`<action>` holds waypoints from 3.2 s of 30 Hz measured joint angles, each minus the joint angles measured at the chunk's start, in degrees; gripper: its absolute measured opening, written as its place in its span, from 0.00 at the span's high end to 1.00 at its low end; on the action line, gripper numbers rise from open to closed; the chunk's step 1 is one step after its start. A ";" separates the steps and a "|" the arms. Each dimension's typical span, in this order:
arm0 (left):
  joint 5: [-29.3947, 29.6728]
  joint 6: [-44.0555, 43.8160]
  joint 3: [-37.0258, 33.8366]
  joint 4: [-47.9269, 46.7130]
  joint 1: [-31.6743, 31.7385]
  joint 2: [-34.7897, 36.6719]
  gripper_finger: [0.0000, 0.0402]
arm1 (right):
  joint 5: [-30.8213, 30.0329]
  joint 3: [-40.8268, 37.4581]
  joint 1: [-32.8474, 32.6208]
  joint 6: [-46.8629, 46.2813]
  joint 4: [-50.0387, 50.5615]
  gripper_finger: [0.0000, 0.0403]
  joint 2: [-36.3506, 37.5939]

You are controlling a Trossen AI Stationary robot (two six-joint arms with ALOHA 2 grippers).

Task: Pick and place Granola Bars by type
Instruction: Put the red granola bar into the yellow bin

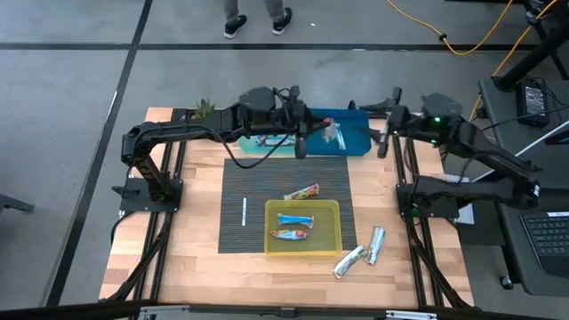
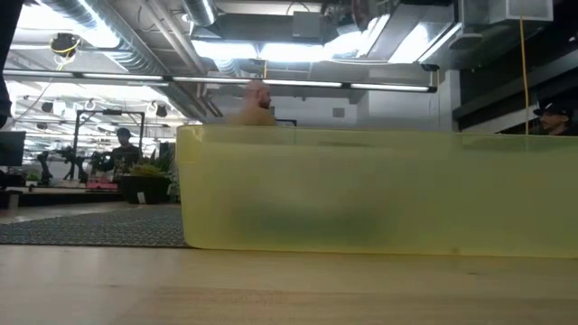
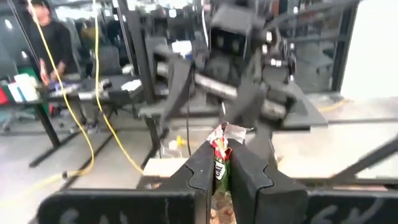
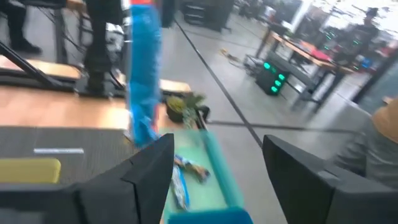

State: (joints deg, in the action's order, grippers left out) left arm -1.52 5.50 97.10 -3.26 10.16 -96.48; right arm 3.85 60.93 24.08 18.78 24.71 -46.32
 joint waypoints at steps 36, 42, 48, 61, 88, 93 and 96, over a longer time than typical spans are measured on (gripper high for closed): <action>3.73 -26.36 0.01 -26.26 -17.13 2.23 0.93 | 4.04 -0.07 -0.01 -2.21 17.20 0.46 11.67; 3.41 -34.70 0.07 -26.64 -19.06 -0.64 0.94 | 6.86 -0.07 0.00 -0.46 17.18 0.46 11.78; 2.90 -38.14 0.02 -30.54 -21.19 -6.58 0.94 | 8.29 -0.07 0.02 -0.33 17.16 0.46 11.78; -1.46 -38.39 0.00 -33.10 -20.51 -17.42 0.94 | 9.99 -0.07 0.01 -0.28 19.81 0.46 11.86; -3.80 -36.73 0.02 -35.95 -19.07 -19.98 0.66 | 9.91 -0.07 0.00 2.58 21.77 0.46 11.86; -3.96 -37.90 0.22 -35.52 -19.14 -19.66 0.58 | 9.88 -0.07 0.02 2.77 22.94 0.46 11.86; -3.53 -37.48 2.67 -37.02 -19.12 -19.66 0.56 | 9.91 -0.07 0.01 2.77 24.76 0.46 11.86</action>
State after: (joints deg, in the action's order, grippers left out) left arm -5.05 -31.98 99.77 -40.28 -8.96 -116.14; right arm 13.76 60.86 24.09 21.55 49.47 -34.46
